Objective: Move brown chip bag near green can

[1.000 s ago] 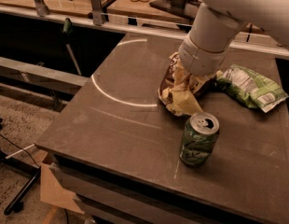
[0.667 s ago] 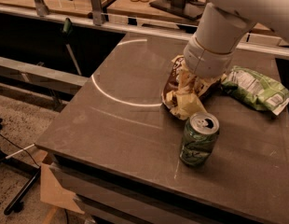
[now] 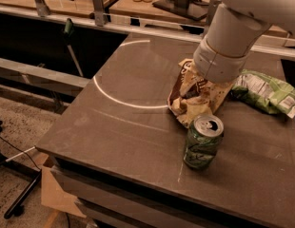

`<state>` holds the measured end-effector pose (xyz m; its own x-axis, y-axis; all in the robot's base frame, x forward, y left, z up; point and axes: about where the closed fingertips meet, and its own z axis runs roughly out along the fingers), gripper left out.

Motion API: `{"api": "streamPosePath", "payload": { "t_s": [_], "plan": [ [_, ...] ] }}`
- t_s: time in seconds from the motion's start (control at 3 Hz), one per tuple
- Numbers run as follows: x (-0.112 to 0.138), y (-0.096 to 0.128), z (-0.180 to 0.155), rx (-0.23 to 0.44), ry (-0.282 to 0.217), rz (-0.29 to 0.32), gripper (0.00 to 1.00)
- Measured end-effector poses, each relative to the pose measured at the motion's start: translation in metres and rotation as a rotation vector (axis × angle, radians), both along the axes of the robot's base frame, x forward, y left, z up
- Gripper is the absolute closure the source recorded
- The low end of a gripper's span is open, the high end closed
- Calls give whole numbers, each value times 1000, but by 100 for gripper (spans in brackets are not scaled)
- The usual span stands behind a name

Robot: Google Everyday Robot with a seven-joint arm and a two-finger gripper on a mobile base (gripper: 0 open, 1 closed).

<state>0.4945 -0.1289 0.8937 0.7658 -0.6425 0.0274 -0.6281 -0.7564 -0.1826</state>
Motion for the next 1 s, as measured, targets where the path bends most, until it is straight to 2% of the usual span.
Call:
{"api": "streamPosePath", "payload": {
  "t_s": [0.33,0.67,1.0],
  "plan": [
    [0,3,0,4,-2,7,0],
    [28,5,15,31,-71,-15,0],
    [81,-11,53,21,-226,-71,0]
  ]
}}
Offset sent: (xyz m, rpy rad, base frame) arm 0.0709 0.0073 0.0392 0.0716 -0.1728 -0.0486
